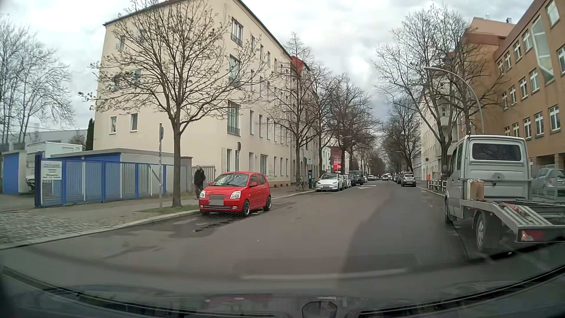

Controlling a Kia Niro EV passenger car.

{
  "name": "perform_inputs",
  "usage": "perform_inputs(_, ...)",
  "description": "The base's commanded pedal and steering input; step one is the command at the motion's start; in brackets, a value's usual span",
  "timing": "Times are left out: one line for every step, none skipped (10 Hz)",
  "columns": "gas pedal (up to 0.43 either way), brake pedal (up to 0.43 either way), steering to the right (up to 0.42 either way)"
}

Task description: Follow the waypoints while adhering to traffic rules and regulations

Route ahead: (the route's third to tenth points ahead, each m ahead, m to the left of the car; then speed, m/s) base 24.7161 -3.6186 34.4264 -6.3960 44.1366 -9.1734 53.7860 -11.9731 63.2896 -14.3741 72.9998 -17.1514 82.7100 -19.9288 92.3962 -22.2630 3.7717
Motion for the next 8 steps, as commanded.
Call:
perform_inputs(0.110, 0.012, 0.142)
perform_inputs(0.130, 0.012, 0.143)
perform_inputs(0.130, 0.012, 0.143)
perform_inputs(0.138, 0.012, 0.143)
perform_inputs(0.138, 0.012, 0.143)
perform_inputs(0.138, 0.012, 0.141)
perform_inputs(0.138, 0.012, 0.139)
perform_inputs(0.138, 0.018, 0.139)
